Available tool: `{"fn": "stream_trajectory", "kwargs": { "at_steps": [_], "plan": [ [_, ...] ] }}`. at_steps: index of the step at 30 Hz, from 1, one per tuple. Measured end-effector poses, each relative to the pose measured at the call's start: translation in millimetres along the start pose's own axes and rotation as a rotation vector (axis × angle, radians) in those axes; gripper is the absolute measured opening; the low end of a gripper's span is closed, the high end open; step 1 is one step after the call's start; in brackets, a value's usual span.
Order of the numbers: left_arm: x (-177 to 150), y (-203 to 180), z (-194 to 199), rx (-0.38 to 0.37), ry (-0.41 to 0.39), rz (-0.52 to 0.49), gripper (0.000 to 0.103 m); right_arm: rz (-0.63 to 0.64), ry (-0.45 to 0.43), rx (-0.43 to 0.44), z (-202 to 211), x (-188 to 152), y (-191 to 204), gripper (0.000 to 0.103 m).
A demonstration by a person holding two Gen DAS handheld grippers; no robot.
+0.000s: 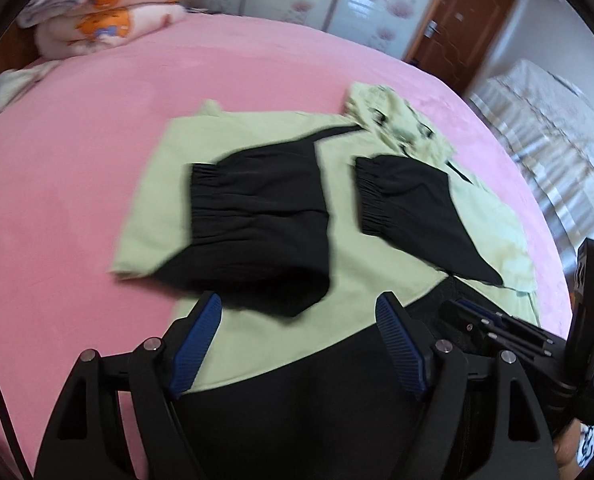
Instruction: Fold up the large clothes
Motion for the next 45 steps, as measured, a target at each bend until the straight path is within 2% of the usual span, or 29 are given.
{"fn": "stream_trajectory", "kwargs": {
  "at_steps": [3, 5, 6, 9, 12, 17, 20, 22, 23, 27, 29, 31, 34, 36, 38, 42, 45],
  "plan": [
    [-2.0, 28.4, 18.4, 0.058, -0.012, 0.039, 0.078, 0.06, -0.007, 0.063, -0.2, 7.0, 31.1, 0.026],
    [-5.2, 46.2, 26.6, 0.099, -0.013, 0.065, 0.078, 0.126, -0.027, 0.104, -0.6, 12.5, 56.9, 0.043],
    [-6.7, 53.7, 29.0, 0.118, -0.01, 0.076, 0.078, 0.164, -0.043, 0.113, -1.1, 15.4, 68.1, 0.048],
    [-13.7, 80.1, 33.6, 0.196, 0.013, 0.116, 0.078, 0.333, -0.08, 0.119, -5.8, 20.1, 106.9, 0.048],
    [-19.2, 101.8, 36.2, 0.23, 0.027, 0.171, 0.078, 0.498, -0.089, 0.13, -16.9, 17.7, 142.4, 0.049],
    [-26.6, 127.8, 41.9, 0.254, 0.034, 0.23, 0.078, 0.762, -0.077, 0.076, -51.6, 4.9, 180.9, 0.049],
    [-29.9, 135.2, 42.3, 0.258, 0.043, 0.25, 0.078, 0.864, -0.055, 0.001, -73.0, 3.7, 184.6, 0.048],
    [-30.7, 137.0, 42.2, 0.255, 0.043, 0.256, 0.078, 0.794, -0.049, 0.018, -73.3, 12.6, 177.3, 0.022],
    [-30.8, 137.5, 42.3, 0.253, 0.041, 0.256, 0.078, 0.706, -0.036, 0.031, -70.6, 21.5, 167.7, 0.01],
    [-31.9, 134.1, 38.6, 0.237, 0.049, 0.248, 0.078, 0.351, -0.053, 0.047, -43.4, 53.0, 105.9, 0.008],
    [-33.7, 129.7, 34.3, 0.224, 0.059, 0.246, 0.078, 0.21, -0.043, 0.057, -30.2, 54.7, 71.3, 0.007],
    [-34.2, 124.5, 30.1, 0.212, 0.064, 0.24, 0.078, 0.125, -0.02, 0.075, -20.3, 47.9, 41.8, 0.007],
    [-34.8, 114.4, 24.1, 0.198, 0.074, 0.223, 0.078, 0.112, 0.043, 0.05, -15.2, 24.4, 6.9, 0.014],
    [-34.3, 107.6, 20.9, 0.189, 0.078, 0.213, 0.078, 0.068, 0.083, 0.058, -15.8, 12.6, -11.9, 0.035],
    [-33.7, 103.1, 19.0, 0.184, 0.081, 0.204, 0.078, -0.026, 0.084, 0.096, -16.1, 12.1, -30.3, 0.042],
    [-32.1, 96.6, 17.4, 0.182, 0.082, 0.184, 0.078, -0.232, 0.074, 0.208, -23.3, 21.6, -43.0, 0.044],
    [-31.6, 96.8, 15.1, 0.19, 0.085, 0.173, 0.078, -0.305, 0.092, 0.227, -43.8, 30.4, -46.1, 0.044]
  ]
}}
Point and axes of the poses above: each gripper's, at about its wrist camera, not at the fingertips, and z roughly against the way its jaws point, y to its left, x to its top, the point moved 7 cm from there along -z, roughly the way its jaws point, and after that the axes turned 13 degrees about -y, right-handed, at the moved point
